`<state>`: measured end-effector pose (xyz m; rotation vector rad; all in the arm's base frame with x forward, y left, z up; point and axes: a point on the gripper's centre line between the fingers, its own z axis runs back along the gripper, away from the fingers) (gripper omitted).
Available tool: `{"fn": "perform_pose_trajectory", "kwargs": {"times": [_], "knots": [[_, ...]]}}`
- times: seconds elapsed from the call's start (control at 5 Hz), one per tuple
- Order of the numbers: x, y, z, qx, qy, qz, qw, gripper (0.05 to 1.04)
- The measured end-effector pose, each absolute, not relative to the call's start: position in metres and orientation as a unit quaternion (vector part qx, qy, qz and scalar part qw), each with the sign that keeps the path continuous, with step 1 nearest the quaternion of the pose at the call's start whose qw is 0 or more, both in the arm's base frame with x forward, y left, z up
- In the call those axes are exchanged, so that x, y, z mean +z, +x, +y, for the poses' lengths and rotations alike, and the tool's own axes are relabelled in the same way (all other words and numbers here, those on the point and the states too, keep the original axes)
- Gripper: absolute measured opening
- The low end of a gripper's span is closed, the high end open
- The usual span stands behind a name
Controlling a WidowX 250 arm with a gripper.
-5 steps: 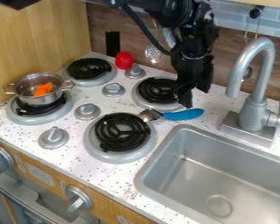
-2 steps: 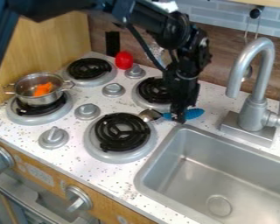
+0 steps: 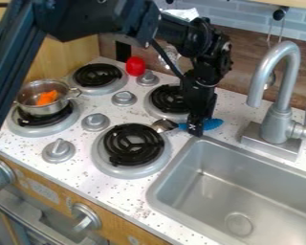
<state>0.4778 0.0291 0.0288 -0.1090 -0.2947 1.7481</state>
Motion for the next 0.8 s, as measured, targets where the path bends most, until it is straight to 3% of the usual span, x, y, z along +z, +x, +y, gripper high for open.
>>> {"fn": "perform_pose_trajectory", "kwargs": {"times": [0.4,0.6,0.8], "knots": [[0.024,0.499,0.033,0.774,-0.045,-0.131,0.618,0.964],[0.023,0.499,0.032,0.776,-0.044,-0.130,0.616,0.776],[0.022,0.495,0.032,0.779,-0.050,-0.132,0.611,0.650]]}}
